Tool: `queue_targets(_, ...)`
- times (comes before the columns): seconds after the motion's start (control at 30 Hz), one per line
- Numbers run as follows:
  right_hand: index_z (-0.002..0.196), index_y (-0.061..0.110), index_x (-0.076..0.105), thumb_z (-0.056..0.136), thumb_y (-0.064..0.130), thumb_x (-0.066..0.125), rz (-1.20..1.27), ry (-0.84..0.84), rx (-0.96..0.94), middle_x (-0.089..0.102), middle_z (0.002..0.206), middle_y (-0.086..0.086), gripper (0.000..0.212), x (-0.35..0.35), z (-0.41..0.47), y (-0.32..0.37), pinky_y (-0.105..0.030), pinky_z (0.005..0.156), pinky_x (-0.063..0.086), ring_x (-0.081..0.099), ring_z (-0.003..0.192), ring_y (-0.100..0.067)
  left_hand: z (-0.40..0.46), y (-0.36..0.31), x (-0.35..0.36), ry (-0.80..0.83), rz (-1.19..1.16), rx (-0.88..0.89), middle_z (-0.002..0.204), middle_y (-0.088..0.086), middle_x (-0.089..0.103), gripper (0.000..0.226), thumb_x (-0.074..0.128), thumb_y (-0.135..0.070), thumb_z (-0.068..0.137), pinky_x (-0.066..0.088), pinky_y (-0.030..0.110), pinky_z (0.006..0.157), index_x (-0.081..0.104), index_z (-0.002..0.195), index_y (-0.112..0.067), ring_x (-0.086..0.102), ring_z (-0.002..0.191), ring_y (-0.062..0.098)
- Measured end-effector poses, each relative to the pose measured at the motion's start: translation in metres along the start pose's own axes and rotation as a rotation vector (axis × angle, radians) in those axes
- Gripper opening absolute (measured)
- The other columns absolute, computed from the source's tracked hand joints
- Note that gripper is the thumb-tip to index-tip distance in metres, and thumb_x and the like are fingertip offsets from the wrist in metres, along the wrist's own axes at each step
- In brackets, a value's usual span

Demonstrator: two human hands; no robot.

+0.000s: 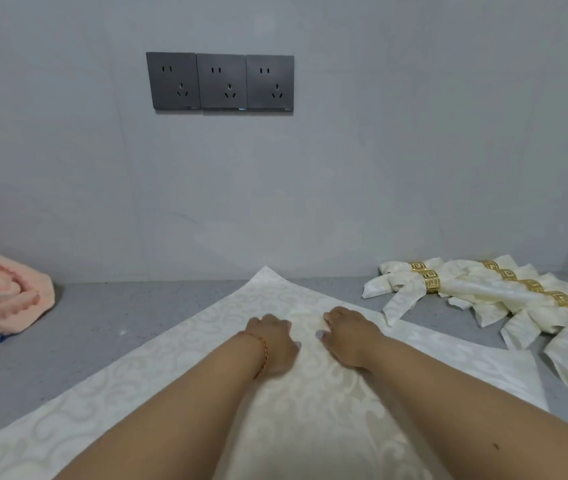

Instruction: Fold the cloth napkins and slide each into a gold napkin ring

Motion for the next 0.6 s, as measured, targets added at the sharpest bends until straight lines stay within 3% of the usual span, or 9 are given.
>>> queue_targets(0.07,0.139,0.015,0.041,0.096,0.046,0.046,0.029,-0.001,0.063,0.034,0.145,-0.004,0.054,-0.010,0.005,0.000,-0.040,0.107,0.031,0.029,0.136,-0.025,0.012,0.008,-0.016,-0.087,-0.097,-0.074,0.146,0.007,0.034,0.049,0.038,-0.041,0.099,0.031,0.044,0.111,0.038,0.142,-0.017,0.030,0.136,0.030)
queue_targets(0.23,0.127,0.026,0.053,0.075,0.043,0.072,0.356,-0.028,0.173,0.049,0.128,0.002,0.058,-0.012,0.014,-0.025,-0.035,0.105,0.038,0.042,0.128,-0.022,0.025,0.032,-0.011,-0.206,-0.311,-0.193,0.136,0.004,0.045,0.054,0.055,-0.047,0.090,0.037,0.037,0.105,0.043,0.134,-0.017,0.042,0.127,0.027)
queue_targets(0.37,0.105,0.026,0.061,0.074,0.038,0.073,0.436,-0.049,0.163,0.064,0.106,0.005,0.035,-0.005,0.011,-0.032,-0.033,0.096,0.045,0.059,0.107,-0.019,0.022,0.038,-0.009,-0.262,-0.440,-0.148,0.119,-0.002,0.059,0.033,0.062,-0.043,0.087,0.043,0.034,0.099,0.056,0.112,-0.023,0.053,0.117,0.022)
queue_targets(0.43,0.084,0.027,0.060,0.075,0.031,0.073,0.466,-0.115,0.119,0.065,0.091,0.006,0.016,-0.008,0.008,-0.030,-0.031,0.085,0.046,0.061,0.093,-0.018,0.017,0.039,-0.010,-0.307,-0.514,-0.121,0.098,-0.005,0.061,0.017,0.067,-0.036,0.084,0.044,0.031,0.091,0.053,0.087,-0.026,0.058,0.106,0.021)
queue_targets(0.5,0.075,0.030,0.055,0.078,0.022,0.072,0.540,-0.200,0.064,0.060,0.082,0.011,0.020,-0.013,0.003,-0.029,-0.027,0.076,0.043,0.058,0.082,-0.014,0.016,0.040,-0.012,-0.358,-0.608,-0.075,0.079,-0.009,0.053,0.024,0.070,-0.028,0.083,0.043,0.027,0.079,0.047,0.073,-0.028,0.058,0.087,0.019)
queue_targets(0.6,0.072,0.029,0.057,0.081,0.009,0.067,0.665,-0.306,-0.009,0.057,0.071,0.014,0.024,-0.021,-0.003,-0.030,-0.020,0.065,0.041,0.052,0.067,-0.007,0.012,0.044,-0.016,-0.424,-0.735,-0.008,0.073,-0.009,0.051,0.023,0.070,-0.019,0.083,0.039,0.022,0.066,0.052,0.072,-0.028,0.051,0.069,0.011)
Point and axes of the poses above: each hand's wrist, its own z-axis towards the middle knuckle, its own x-axis out of the palm, y = z × x, the point moved 8 cm from there along z, towards the middle knuckle
